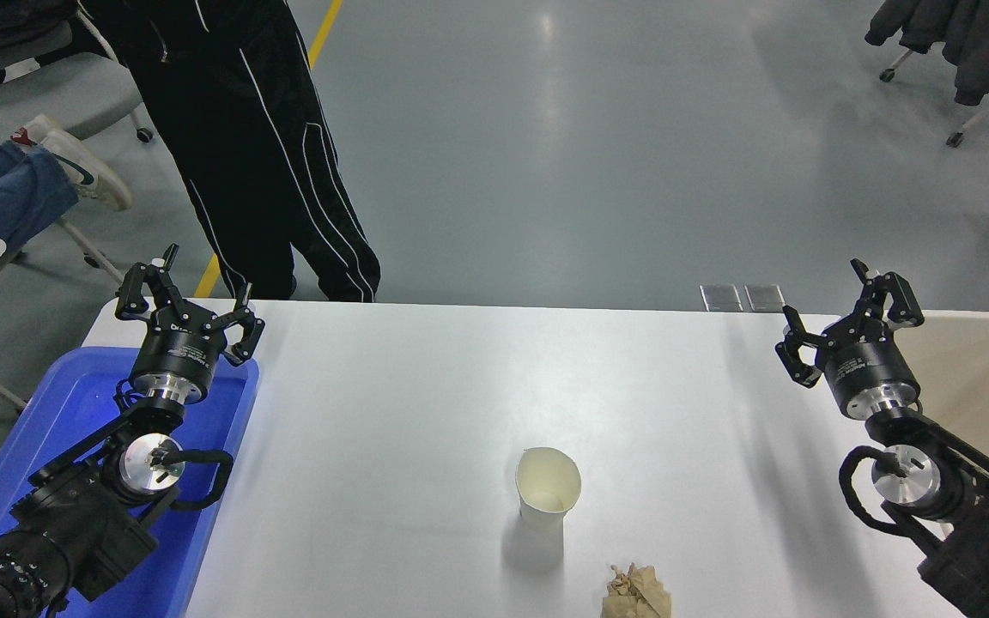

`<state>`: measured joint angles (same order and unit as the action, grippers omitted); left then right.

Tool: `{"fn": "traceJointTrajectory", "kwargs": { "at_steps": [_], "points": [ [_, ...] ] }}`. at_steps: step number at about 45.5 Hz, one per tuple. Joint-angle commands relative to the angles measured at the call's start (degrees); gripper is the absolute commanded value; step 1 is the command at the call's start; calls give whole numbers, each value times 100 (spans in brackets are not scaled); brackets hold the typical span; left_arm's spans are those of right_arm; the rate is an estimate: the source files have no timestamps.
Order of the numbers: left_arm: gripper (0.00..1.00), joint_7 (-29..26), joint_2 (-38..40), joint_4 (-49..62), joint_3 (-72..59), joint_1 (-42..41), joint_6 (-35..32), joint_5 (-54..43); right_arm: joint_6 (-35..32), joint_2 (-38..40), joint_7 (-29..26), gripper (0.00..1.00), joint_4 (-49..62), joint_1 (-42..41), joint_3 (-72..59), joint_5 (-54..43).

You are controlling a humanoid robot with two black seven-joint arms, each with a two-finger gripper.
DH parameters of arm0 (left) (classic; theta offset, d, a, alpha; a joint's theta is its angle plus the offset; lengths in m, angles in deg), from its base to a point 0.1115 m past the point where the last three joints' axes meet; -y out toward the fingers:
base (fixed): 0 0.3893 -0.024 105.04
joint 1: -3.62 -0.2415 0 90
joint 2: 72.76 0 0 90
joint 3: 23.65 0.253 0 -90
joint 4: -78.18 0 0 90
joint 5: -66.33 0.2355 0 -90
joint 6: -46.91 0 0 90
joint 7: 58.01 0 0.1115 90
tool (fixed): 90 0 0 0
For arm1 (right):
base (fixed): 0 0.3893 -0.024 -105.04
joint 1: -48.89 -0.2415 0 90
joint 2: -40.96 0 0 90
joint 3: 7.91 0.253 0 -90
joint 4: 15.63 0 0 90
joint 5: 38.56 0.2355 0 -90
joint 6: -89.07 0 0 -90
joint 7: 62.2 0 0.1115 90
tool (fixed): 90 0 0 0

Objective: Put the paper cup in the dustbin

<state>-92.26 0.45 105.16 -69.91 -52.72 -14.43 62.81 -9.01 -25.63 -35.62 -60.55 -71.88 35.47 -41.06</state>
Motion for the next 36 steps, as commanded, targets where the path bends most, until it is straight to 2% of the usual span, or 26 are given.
{"fn": "traceJointTrajectory", "kwargs": {
  "at_steps": [1,9,16,23,30,36],
  "points": [
    [100,6,0,0,-5,0,0,0,174,445,-171,99,-658,-8,-260,-401],
    [100,-3,0,0,3,0,0,0,175,902,-347,99,-939,-17,-620,-576],
    [100,-3,0,0,-5,0,0,0,175,1306,-391,99,-1308,-8,-945,-1270],
    [100,-3,0,0,3,0,0,0,175,1561,-444,99,-1589,-17,-980,-1560],
    [100,-3,0,0,-6,0,0,0,192,1860,-444,99,-2090,0,-1024,-2922],
    [100,6,0,0,-5,0,0,0,183,1922,-444,99,-2328,0,-1059,-3556]
  ]
}}
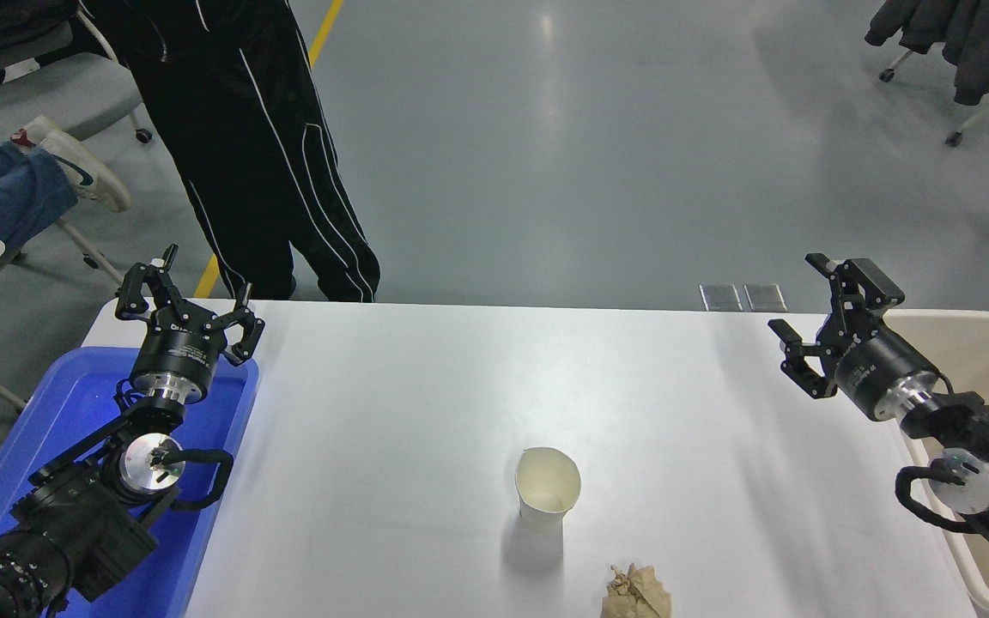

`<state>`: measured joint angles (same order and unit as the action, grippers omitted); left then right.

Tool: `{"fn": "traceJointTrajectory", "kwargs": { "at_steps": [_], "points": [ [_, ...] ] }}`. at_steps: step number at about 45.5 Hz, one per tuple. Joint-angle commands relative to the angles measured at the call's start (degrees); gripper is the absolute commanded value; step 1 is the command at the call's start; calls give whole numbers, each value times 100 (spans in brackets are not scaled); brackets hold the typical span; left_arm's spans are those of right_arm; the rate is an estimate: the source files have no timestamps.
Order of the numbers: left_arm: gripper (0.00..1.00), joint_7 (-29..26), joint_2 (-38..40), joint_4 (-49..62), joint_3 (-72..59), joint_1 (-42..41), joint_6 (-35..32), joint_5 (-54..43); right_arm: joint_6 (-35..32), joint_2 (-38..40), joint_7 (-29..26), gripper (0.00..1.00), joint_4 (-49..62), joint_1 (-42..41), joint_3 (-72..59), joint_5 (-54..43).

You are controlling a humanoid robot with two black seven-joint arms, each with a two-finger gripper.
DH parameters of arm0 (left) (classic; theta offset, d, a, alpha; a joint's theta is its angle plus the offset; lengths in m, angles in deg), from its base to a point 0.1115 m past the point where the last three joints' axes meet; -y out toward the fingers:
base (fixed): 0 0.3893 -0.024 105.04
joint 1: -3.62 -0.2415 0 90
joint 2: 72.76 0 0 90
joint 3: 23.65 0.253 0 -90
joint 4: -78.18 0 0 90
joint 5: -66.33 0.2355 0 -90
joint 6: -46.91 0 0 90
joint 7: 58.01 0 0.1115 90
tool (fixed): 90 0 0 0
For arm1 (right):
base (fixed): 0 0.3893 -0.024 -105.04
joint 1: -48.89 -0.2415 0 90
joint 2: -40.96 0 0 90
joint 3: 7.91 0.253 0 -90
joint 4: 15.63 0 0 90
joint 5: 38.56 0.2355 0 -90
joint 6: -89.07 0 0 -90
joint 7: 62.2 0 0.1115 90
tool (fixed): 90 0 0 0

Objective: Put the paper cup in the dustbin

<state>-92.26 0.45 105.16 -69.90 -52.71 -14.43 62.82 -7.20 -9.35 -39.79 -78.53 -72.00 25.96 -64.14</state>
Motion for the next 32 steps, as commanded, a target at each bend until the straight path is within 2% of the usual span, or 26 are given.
{"fn": "traceJointTrajectory", "kwargs": {
  "at_steps": [1,5,15,21,32],
  "points": [
    [100,-2,0,0,2,-1,0,-1,2,302,-26,99,-566,13,-152,-1309],
    [100,-3,0,0,-7,-1,0,-1,20,425,-17,99,-724,-31,-337,-1713],
    [100,-3,0,0,-7,-1,0,-1,99,759,-34,99,-1233,-154,-495,-3498],
    [100,6,0,0,2,-1,0,-1,55,1119,-26,99,-1673,-724,-1267,-3665],
    [100,6,0,0,2,-1,0,-1,72,1163,-52,99,-1735,-2122,-2744,-3736]
  ]
}}
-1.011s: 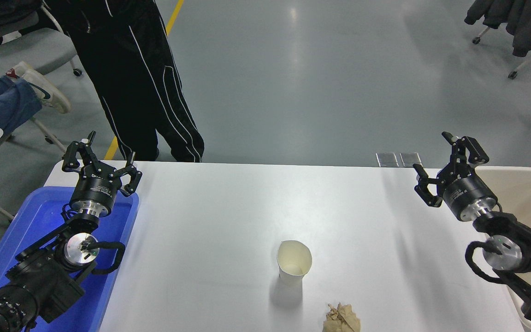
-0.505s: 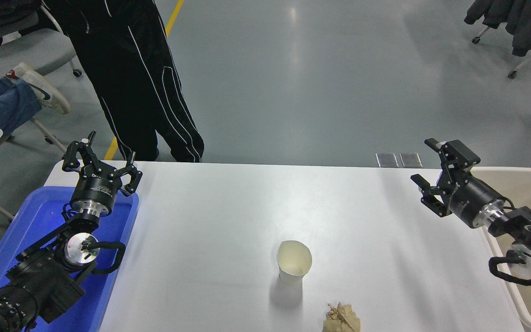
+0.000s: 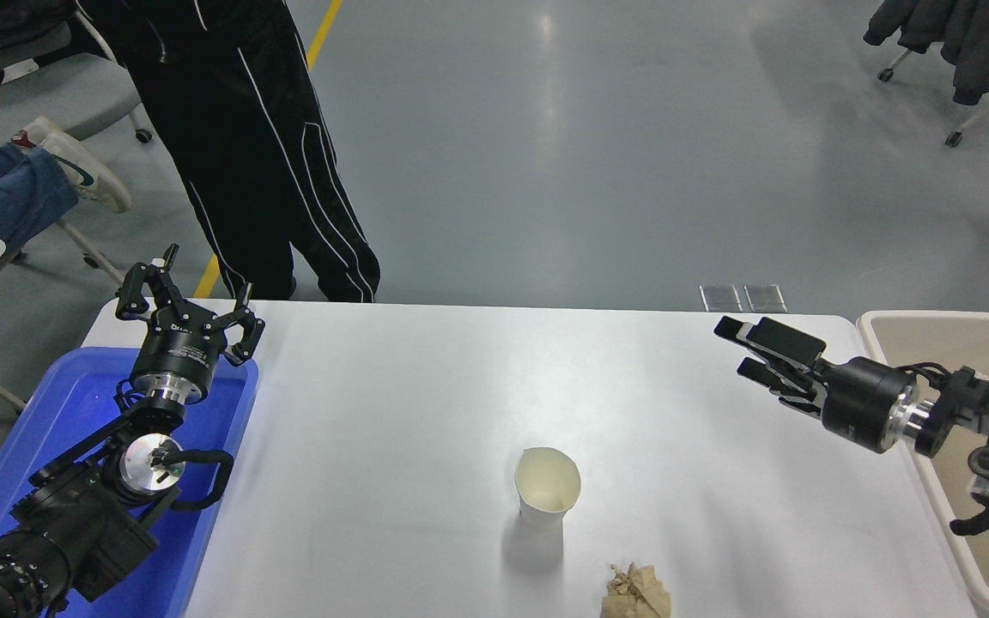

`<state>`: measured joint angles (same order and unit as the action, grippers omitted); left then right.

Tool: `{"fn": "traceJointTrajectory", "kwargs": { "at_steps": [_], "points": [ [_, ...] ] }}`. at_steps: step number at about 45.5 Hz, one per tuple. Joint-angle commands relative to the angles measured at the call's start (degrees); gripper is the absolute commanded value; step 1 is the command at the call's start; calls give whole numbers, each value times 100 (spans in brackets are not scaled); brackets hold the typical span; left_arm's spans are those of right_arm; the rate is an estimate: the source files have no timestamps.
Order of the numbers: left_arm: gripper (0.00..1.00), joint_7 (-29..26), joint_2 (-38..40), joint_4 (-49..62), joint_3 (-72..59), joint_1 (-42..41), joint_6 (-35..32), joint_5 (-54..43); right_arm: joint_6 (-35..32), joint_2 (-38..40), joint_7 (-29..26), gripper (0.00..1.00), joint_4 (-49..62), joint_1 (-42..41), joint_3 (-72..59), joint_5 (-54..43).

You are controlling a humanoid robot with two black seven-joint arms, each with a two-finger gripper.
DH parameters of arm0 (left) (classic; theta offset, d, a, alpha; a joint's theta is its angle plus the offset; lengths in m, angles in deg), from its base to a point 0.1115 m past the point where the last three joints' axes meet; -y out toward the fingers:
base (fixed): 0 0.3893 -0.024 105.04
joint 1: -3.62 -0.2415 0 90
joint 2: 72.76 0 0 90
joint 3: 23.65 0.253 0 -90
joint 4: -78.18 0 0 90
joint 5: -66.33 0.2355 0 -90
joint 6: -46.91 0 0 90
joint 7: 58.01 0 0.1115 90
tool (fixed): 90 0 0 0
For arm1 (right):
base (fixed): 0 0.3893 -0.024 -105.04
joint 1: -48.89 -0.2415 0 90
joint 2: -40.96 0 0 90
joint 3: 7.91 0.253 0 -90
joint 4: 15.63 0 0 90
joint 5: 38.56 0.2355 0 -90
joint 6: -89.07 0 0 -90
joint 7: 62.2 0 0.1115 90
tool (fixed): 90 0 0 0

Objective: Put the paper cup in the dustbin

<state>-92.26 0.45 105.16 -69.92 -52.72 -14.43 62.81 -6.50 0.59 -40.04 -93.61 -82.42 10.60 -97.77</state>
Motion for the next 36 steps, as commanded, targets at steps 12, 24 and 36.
{"fn": "traceJointTrajectory", "kwargs": {
  "at_steps": [12,24,36],
  "points": [
    [100,-2,0,0,4,0,0,0,-164,56,-519,100,-235,-2197,-2457,-258],
    [100,-2,0,0,4,0,0,0,-367,-866,-703,99,-183,-3664,-3784,-302],
    [100,-2,0,0,4,0,0,0,-367,-2290,-1504,99,54,-4544,-4839,-328]
  ]
}}
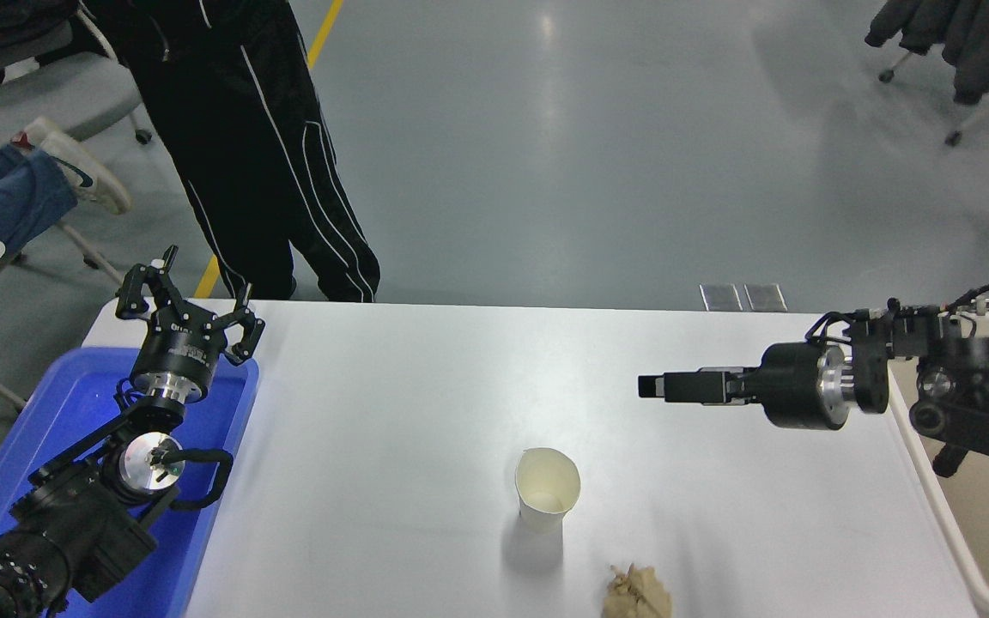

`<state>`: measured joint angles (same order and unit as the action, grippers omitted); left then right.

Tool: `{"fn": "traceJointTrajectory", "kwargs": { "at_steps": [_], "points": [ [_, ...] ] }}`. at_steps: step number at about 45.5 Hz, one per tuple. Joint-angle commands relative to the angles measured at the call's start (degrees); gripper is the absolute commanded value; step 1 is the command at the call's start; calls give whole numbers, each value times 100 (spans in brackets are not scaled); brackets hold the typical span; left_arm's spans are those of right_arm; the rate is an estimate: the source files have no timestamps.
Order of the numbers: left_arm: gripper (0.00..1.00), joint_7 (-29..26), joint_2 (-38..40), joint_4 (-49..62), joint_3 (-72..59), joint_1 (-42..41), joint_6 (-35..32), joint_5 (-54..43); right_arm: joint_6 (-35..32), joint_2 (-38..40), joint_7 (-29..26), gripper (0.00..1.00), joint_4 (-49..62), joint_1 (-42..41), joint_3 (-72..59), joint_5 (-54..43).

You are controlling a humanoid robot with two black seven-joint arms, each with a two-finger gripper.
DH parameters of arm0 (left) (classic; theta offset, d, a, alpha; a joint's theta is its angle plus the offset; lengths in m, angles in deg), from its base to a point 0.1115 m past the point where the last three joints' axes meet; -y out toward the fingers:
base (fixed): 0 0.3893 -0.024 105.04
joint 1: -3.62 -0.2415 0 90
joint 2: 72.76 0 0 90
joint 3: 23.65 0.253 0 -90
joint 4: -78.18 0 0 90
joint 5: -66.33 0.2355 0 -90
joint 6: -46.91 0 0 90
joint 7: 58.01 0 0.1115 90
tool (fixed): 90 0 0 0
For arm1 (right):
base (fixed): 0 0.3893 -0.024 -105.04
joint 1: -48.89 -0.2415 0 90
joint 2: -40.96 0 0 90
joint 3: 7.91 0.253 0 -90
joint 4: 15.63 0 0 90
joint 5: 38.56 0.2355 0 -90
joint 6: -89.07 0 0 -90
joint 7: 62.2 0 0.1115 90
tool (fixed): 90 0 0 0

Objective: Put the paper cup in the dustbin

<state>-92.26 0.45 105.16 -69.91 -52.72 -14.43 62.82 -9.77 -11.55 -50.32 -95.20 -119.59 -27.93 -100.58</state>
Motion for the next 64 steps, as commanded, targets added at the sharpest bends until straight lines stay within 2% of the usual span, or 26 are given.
{"fn": "traceJointTrajectory", "kwargs": {
  "at_steps": [1,11,26,49,59,64],
  "points": [
    [100,-3,0,0,-6,0,0,-1,-39,-1165,-467,99,248,-845,-1056,-65],
    [100,-3,0,0,3,0,0,-1,-30,-1929,-441,99,441,-977,-1531,-258],
    [100,-3,0,0,3,0,0,-1,-13,-2817,-441,99,1259,-503,-1918,-329],
    [100,6,0,0,3,0,0,-1,-13,-3328,-449,98,1892,-221,-1848,-258],
    [100,-3,0,0,-6,0,0,-1,31,-3328,-414,93,1980,-160,-1856,-285],
    [100,-3,0,0,3,0,0,-1,31,-3328,-397,83,2015,-168,-1865,-285]
  ]
}}
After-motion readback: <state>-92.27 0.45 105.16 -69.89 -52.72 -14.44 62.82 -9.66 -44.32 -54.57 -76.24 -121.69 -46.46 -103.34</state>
